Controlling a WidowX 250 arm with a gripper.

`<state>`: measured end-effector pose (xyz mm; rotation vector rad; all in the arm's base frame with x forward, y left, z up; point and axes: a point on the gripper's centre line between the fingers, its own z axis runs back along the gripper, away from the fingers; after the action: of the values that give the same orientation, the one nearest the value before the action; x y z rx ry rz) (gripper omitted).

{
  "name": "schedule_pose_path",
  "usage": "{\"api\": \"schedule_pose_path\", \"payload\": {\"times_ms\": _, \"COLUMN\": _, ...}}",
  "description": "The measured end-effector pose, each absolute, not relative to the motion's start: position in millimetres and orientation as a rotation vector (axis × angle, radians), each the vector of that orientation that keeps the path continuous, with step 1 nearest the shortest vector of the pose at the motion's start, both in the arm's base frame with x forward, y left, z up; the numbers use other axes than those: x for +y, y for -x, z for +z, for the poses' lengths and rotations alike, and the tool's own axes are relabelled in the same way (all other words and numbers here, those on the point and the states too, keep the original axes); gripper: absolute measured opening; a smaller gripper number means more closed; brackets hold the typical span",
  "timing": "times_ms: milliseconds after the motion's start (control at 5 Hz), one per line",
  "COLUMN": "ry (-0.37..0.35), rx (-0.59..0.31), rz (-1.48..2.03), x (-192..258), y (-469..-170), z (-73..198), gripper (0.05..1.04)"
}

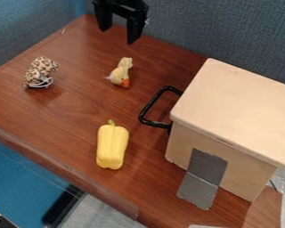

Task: Move the yellow bell pepper to the left side of the table

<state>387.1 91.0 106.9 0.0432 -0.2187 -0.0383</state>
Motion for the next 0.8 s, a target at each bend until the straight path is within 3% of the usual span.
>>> {"api": "schedule_pose_path", "payload": {"times_ms": 200, "ry": -0.032, "rx": -0.179, "rz": -0.038, "x": 90, "y": -384, "z": 92, "gripper": 1.000}}
{"api": "schedule_pose_path", "payload": {"times_ms": 800, "ry": 0.035, "rx": -0.174, "rz": -0.120, "x": 18, "y": -300, "z": 93, "gripper": 1.000}}
